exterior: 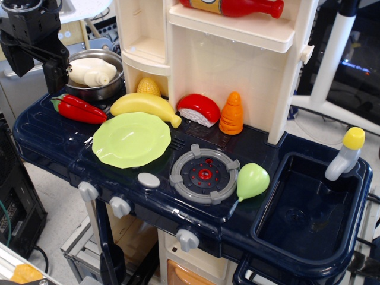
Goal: Put pear on plate
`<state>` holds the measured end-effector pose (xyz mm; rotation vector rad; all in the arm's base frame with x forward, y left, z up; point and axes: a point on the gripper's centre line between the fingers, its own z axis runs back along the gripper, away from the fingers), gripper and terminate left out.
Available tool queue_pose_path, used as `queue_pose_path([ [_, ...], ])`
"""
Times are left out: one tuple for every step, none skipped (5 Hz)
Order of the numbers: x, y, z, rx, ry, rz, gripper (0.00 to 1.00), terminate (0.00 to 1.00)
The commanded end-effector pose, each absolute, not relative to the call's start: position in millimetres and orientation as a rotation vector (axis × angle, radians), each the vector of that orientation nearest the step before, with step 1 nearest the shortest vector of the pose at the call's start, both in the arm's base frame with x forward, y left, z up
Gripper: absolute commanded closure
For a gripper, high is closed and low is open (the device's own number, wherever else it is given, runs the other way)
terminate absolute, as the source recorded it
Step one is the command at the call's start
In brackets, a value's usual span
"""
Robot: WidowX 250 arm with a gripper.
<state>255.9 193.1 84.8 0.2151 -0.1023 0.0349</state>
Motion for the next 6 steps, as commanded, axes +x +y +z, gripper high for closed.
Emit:
queue_pose_path([
  [255.9,193.1,84.8,0.215,-0.102,0.035,0.0,0.0],
  [256.3,155.9,108.2,0.263,-0.127,0.074,0.0,0.0],
  [253.4,106.8,136.0,0.234,-0.114,0.06,0.0,0.0],
  [256.4,59.0,146.5,0.168,-0.079,0.064,0.0,0.0],
  [255.5,9.2,141.6,0.14,-0.054,-0.004,0.0,0.0],
  [256.4,-39.7,133.9,0.115,-0.097,-0.051,0.0,0.0],
])
